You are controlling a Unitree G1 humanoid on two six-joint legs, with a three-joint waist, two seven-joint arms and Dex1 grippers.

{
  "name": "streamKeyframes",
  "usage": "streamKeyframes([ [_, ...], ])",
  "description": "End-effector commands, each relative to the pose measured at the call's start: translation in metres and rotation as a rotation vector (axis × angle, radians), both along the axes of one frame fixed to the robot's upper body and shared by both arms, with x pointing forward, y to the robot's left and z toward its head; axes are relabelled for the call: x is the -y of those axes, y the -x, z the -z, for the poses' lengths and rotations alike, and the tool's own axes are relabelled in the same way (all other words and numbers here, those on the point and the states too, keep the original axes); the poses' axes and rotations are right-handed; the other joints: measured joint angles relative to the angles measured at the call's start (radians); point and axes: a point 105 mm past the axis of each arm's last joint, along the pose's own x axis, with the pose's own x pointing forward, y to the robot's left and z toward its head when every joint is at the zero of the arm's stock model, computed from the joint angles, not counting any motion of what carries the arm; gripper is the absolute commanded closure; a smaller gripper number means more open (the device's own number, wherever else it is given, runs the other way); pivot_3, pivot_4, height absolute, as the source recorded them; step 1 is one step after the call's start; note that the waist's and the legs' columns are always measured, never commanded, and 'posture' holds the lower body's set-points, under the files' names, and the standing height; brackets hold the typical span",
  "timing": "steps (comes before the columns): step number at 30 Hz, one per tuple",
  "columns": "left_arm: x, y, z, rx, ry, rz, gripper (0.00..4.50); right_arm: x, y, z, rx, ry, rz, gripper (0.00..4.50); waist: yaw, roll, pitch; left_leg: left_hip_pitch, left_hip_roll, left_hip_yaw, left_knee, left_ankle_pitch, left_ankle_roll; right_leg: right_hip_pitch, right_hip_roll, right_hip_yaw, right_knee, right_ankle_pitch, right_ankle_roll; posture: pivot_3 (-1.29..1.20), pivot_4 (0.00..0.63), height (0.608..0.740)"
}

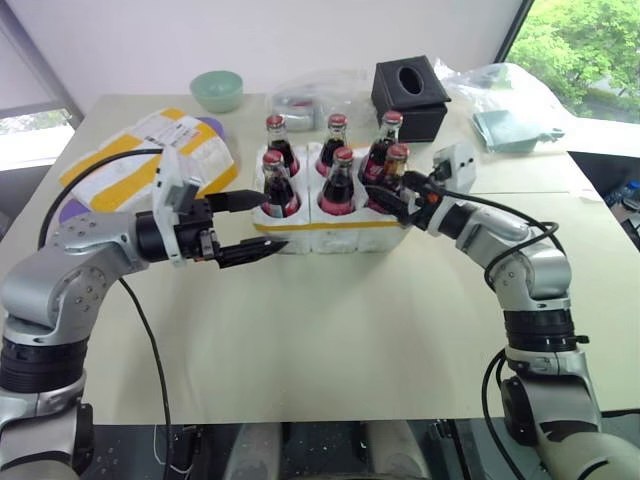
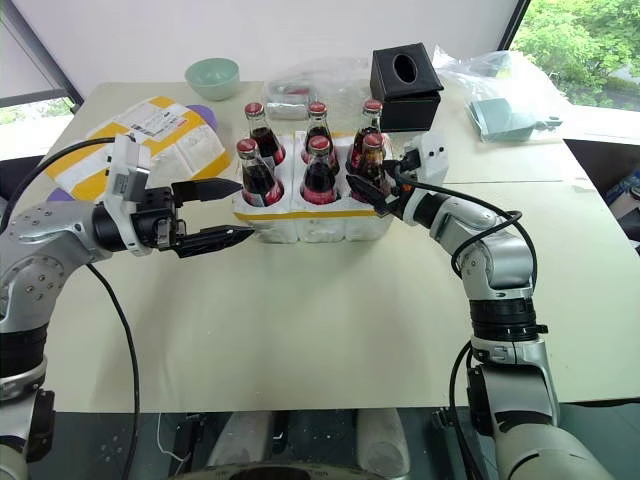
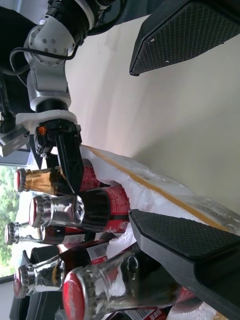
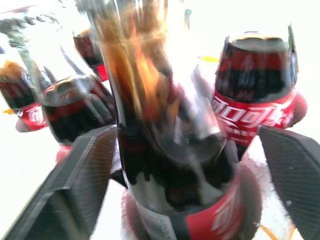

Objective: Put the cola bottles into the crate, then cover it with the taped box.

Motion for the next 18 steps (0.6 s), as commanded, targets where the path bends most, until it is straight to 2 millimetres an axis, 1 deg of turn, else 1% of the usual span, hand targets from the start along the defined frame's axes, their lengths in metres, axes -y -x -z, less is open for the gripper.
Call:
streamKeyframes([
  [1,-0.01,-0.003,-0.01,0.057,-0.006,-0.057,0.0,0.008,0.007,-0.009,0.027,0.019,0.013,0.07,0.001,0.0,0.0,0.0,0.0,0.0,0.0,0.0,0.0,0.0,0.0,0.0,0.0,0.0,0.0,0.0,0.15,0.739],
  [3,-0.017,-0.005,-0.01,0.061,-0.01,-0.093,0.0,0.012,0.014,-0.015,0.041,0.029,0.006,0.07,0.003,0.0,0.0,0.0,0.0,0.0,0.0,0.0,0.0,0.0,0.0,0.0,0.0,0.001,0.002,0.0,0.15,0.739],
  [5,-0.032,-0.01,-0.009,0.078,-0.032,-0.17,0.0,0.021,0.023,-0.024,0.059,0.044,0.004,0.07,0.005,0.0,0.0,-0.001,0.0,0.0,-0.001,0.0,0.0,-0.001,0.0,0.0,0.0,0.001,0.002,0.0,0.15,0.739],
  [7,-0.051,-0.017,-0.008,0.101,-0.069,-0.277,0.0,0.031,0.034,-0.033,0.084,0.071,0.002,0.07,0.006,0.0,0.0,-0.001,0.0,0.0,-0.001,0.0,0.0,-0.001,0.0,0.0,-0.001,0.001,0.002,0.0,0.15,0.739],
  [9,-0.087,-0.028,-0.005,0.17,-0.18,-0.473,0.0,0.05,0.054,-0.051,0.115,0.091,-0.013,0.07,0.007,0.001,0.0,-0.002,0.0,0.0,-0.001,0.0,0.0,-0.001,0.0,0.0,-0.001,0.0,0.0,0.0,0.15,0.739],
  [10,-0.103,-0.032,-0.003,0.203,-0.237,-0.553,0.0,0.055,0.064,-0.059,0.125,0.098,-0.03,0.07,0.007,0.001,0.001,-0.002,0.0,0.0,-0.001,0.0,0.0,-0.001,0.0,0.0,-0.001,0.0,0.0,0.0,0.15,0.739],
  [12,-0.127,-0.038,0.001,0.263,-0.353,-0.669,0.0,0.061,0.08,-0.07,0.135,0.102,-0.066,0.07,0.007,0.001,0.001,-0.002,0.0,0.0,-0.002,0.0,0.0,-0.002,0.0,0.0,-0.001,-0.001,-0.001,0.0,0.15,0.739],
  [15,-0.156,-0.044,0.009,0.33,-0.487,-0.814,0.0,0.071,0.096,-0.082,0.122,0.082,-0.084,0.07,0.005,0.0,0.0,-0.001,0.001,0.0,-0.002,0.0,0.0,-0.002,0.0,0.0,-0.001,-0.001,-0.001,0.0,0.15,0.739],
  [17,-0.173,-0.049,0.016,0.392,-0.61,-0.896,0.0,0.068,0.109,-0.086,0.119,0.086,-0.137,0.07,0.007,0.0,0.0,-0.001,0.001,0.001,-0.002,0.0,0.0,-0.002,-0.001,0.0,-0.002,-0.001,-0.001,0.0,0.15,0.739],
  [18,-0.179,-0.05,0.021,0.431,-0.691,-0.922,0.0,0.063,0.115,-0.087,0.118,0.095,-0.175,0.07,0.008,0.0,0.0,-0.001,0.001,0.001,-0.002,0.0,0.0,-0.002,-0.001,0.0,-0.002,-0.001,-0.001,0.0,0.15,0.739],
])
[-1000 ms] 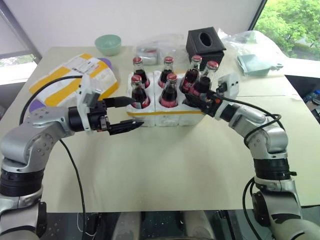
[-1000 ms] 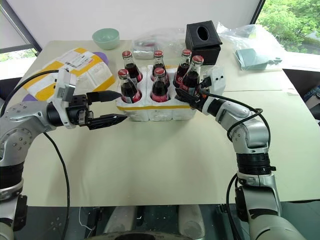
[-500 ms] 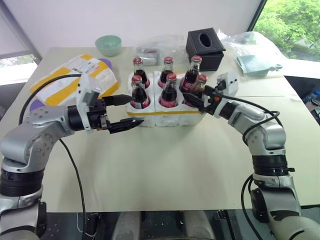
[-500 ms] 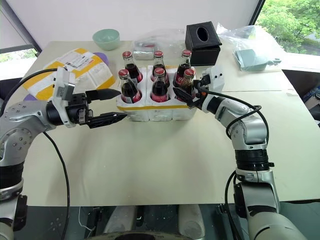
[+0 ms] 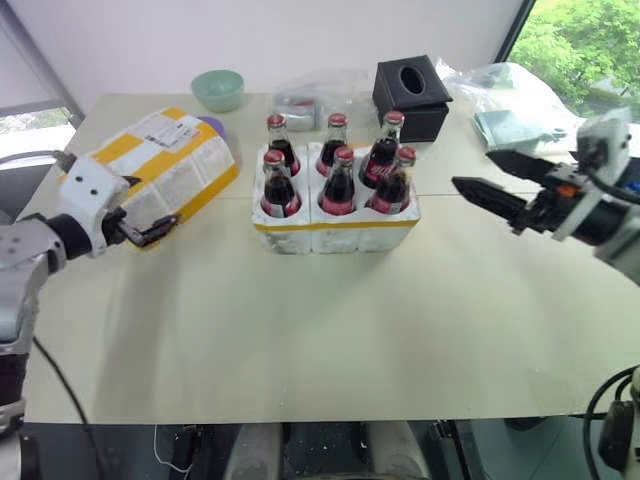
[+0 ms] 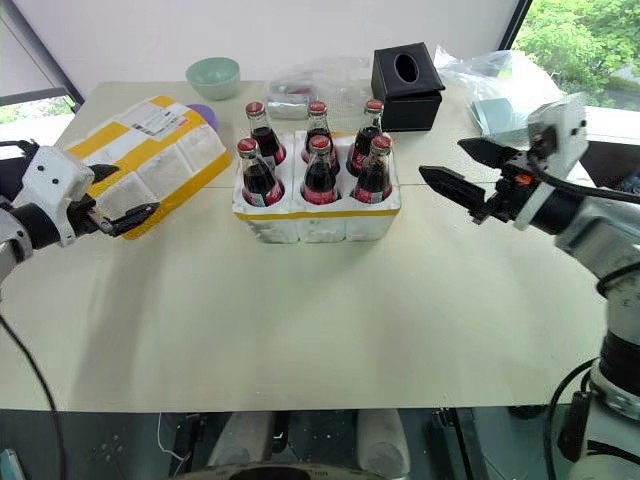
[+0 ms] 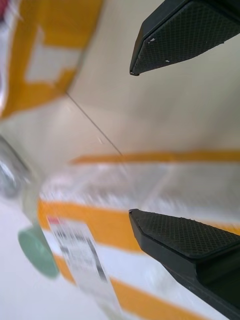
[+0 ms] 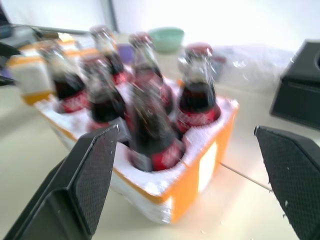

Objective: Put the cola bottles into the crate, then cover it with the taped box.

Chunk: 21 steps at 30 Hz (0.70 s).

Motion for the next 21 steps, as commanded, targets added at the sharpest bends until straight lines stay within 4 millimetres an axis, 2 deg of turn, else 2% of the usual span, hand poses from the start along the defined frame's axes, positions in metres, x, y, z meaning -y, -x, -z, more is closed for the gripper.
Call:
streamKeyframes([
  [1,-0.031,-0.006,0.003,0.095,-0.292,-0.158,0.0,-0.014,0.029,-0.014,0.029,0.024,-0.132,0.07,0.001,0.0,0.0,0.0,0.0,0.0,-0.001,0.0,0.0,0.0,0.0,0.0,0.0,0.0,0.0,0.0,0.15,0.739],
  [5,-0.044,-0.012,0.017,0.115,-0.46,-0.215,0.0,-0.034,0.044,-0.008,0.008,0.043,-0.245,0.07,0.002,0.0,0.0,0.0,0.0,0.001,-0.003,0.0,0.0,-0.001,0.0,0.0,-0.001,0.0,0.0,0.0,0.15,0.739],
  [10,-0.052,-0.013,0.02,0.153,-0.553,-0.238,0.0,-0.036,0.043,-0.003,0.002,0.033,-0.219,0.07,0.002,-0.001,0.0,0.0,0.0,0.001,-0.003,0.0,0.0,-0.001,-0.001,0.001,-0.001,0.001,0.0,0.0,0.15,0.739],
  [11,-0.05,-0.013,0.02,0.159,-0.535,-0.229,0.0,-0.035,0.041,-0.003,0.001,0.032,-0.208,0.07,0.001,-0.001,0.0,0.0,0.0,0.001,-0.003,0.0,0.0,-0.001,-0.001,0.0,-0.001,0.001,-0.001,0.0,0.15,0.739],
  [14,-0.028,-0.01,0.012,0.22,-0.379,-0.13,0.0,-0.033,0.04,-0.002,0.0,0.021,-0.188,0.07,0.002,0.0,0.0,0.0,0.0,0.002,-0.004,0.0,0.0,-0.002,-0.001,0.0,-0.001,0.001,-0.001,0.0,0.15,0.739],
  [19,-0.006,-0.003,-0.017,0.308,-0.03,-0.029,0.0,-0.038,0.042,-0.001,-0.002,-0.006,-0.195,0.07,0.004,-0.002,0.0,-0.001,0.001,0.002,-0.004,0.0,0.0,-0.002,-0.001,0.0,-0.002,0.001,-0.001,0.0,0.15,0.739],
  [21,-0.007,0.002,-0.032,0.344,0.057,-0.02,0.0,-0.039,0.042,0.0,-0.007,-0.015,-0.199,0.07,0.004,-0.002,0.0,-0.001,0.001,0.002,-0.004,0.0,0.0,-0.002,-0.001,0.0,-0.001,0.001,0.0,0.0,0.15,0.739],
])
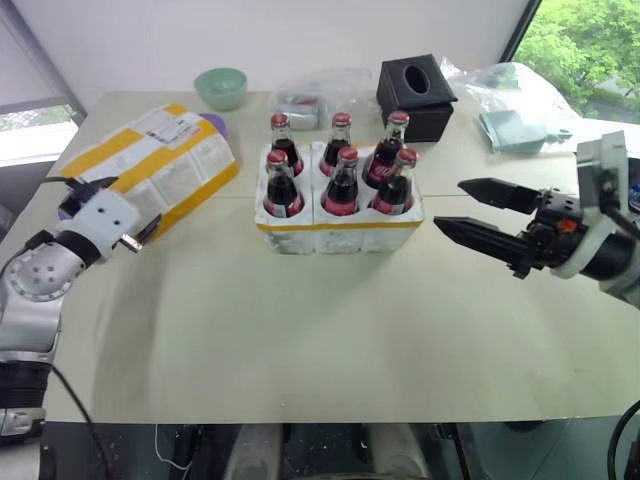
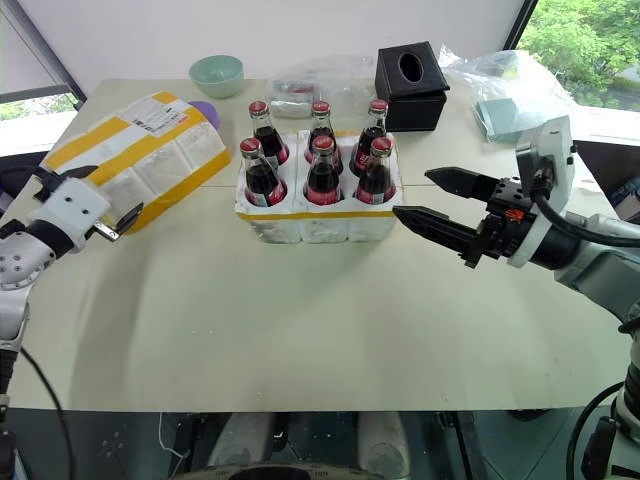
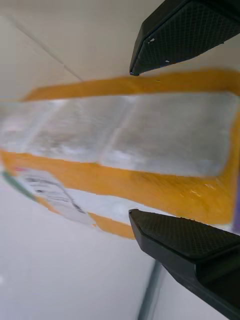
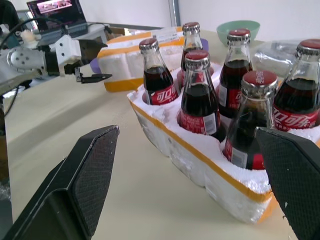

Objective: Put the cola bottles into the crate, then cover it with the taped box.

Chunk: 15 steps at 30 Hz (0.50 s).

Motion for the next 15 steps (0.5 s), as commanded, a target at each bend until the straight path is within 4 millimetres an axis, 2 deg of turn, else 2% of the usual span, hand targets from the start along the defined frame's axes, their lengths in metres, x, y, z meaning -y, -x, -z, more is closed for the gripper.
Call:
streamKeyframes([
  [1,-0.008,0.01,-0.049,0.145,0.13,0.01,0.0,-0.005,0.005,-0.006,0.038,-0.017,-0.023,0.07,0.0,0.0,0.0,0.0,0.0,0.0,0.0,0.0,0.0,0.0,0.0,0.0,0.0,0.0,0.0,0.0,0.15,0.739],
  [5,-0.04,0.014,-0.09,0.319,0.163,-0.151,0.0,-0.005,0.002,-0.003,0.024,-0.024,-0.023,0.07,-0.002,0.0,0.0,0.001,0.0,0.0,0.0,0.0,0.0,0.0,0.001,0.0,0.001,0.001,0.001,0.0,0.15,0.739],
  [7,-0.063,0.019,-0.104,0.4,0.085,-0.29,0.0,-0.006,0.0,-0.001,0.017,-0.029,-0.027,0.07,-0.005,0.0,0.0,0.001,0.0,0.0,0.001,0.0,0.0,0.0,0.001,0.0,0.002,0.002,0.003,0.0,0.15,0.739],
  [9,-0.086,0.023,-0.106,0.409,-0.052,-0.432,0.0,-0.007,-0.002,0.0,0.01,-0.035,-0.033,0.07,-0.008,0.0,0.0,0.001,0.0,0.0,0.001,0.0,0.0,0.0,0.001,0.0,0.001,0.002,0.004,0.0,0.15,0.739],
  [12,-0.106,0.03,-0.096,0.35,-0.295,-0.546,0.0,-0.007,-0.004,0.002,0.003,-0.037,-0.039,0.07,-0.009,0.0,0.0,0.002,0.0,0.001,-0.001,0.0,0.0,0.0,0.001,0.0,0.001,0.002,0.004,0.0,0.15,0.739],
  [15,-0.103,0.033,-0.079,0.278,-0.459,-0.505,0.0,-0.006,-0.006,0.003,-0.005,-0.038,-0.039,0.07,-0.004,0.0,0.0,0.002,0.0,0.001,-0.002,0.0,0.0,-0.001,0.001,0.0,0.001,0.002,0.004,0.0,0.15,0.739],
])
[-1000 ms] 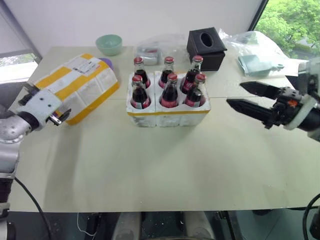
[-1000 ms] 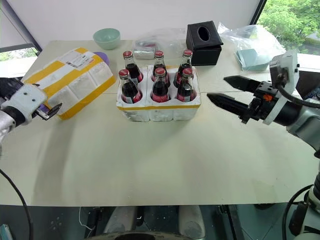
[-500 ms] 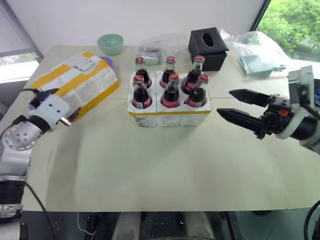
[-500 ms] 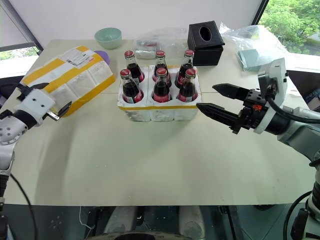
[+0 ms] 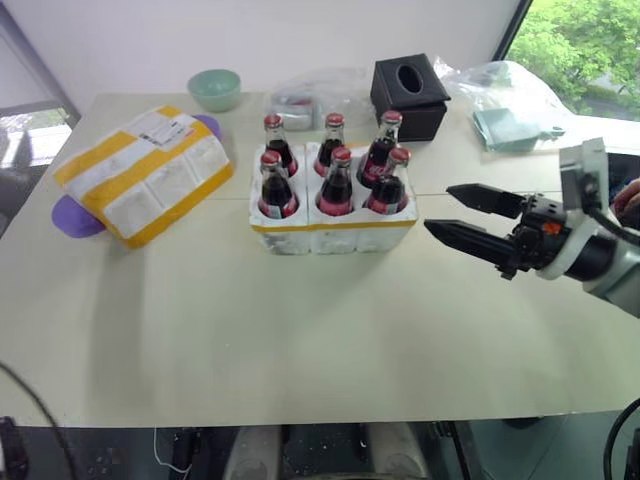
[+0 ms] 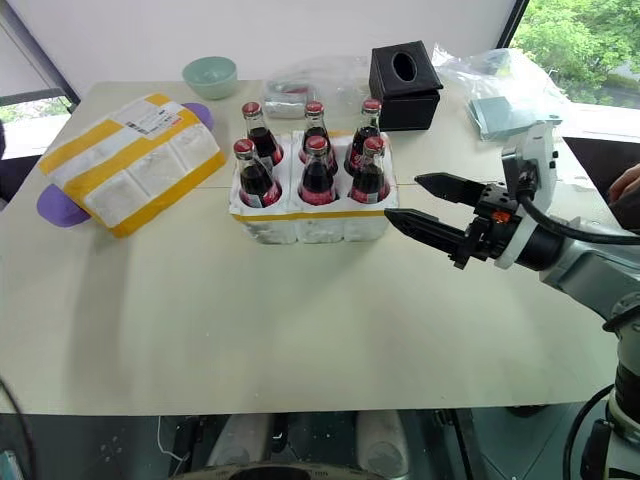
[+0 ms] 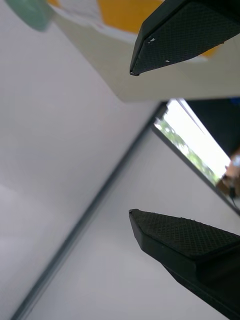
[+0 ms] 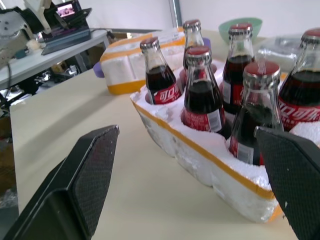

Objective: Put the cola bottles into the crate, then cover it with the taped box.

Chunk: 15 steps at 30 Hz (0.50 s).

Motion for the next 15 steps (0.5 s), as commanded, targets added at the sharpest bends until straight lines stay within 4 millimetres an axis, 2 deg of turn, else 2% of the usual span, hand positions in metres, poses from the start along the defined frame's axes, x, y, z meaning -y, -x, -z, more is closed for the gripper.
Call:
streamKeyframes([
  [1,0.01,0.004,0.004,-0.074,-0.173,0.022,0.0,0.0,0.001,-0.007,0.041,-0.007,-0.008,0.07,0.006,0.0,0.0,0.0,0.0,0.0,0.0,0.0,0.0,0.0,0.0,0.0,0.0,0.0,0.0,0.0,0.15,0.739],
  [4,0.013,0.014,0.025,-0.199,-0.288,0.008,0.0,0.002,0.0,-0.006,0.039,0.001,-0.005,0.07,0.005,-0.001,-0.001,0.0,0.0,0.0,-0.001,0.0,0.0,0.0,-0.001,0.0,-0.001,-0.002,-0.004,0.0,0.15,0.739],
  [9,0.011,0.021,0.071,-0.373,-0.337,0.002,0.0,0.005,0.002,-0.005,0.049,0.056,-0.003,0.07,0.007,-0.002,-0.001,-0.001,0.001,0.002,-0.003,0.0,-0.001,-0.003,-0.001,0.002,-0.001,-0.002,-0.005,0.0,0.15,0.739],
  [15,0.016,0.01,0.089,-0.407,-0.348,0.017,0.0,0.005,0.01,-0.011,0.075,0.1,-0.033,0.07,0.007,-0.003,-0.002,-0.001,0.001,0.003,-0.004,0.0,-0.001,-0.004,-0.001,0.002,-0.001,-0.002,-0.005,0.0,0.15,0.739],
])
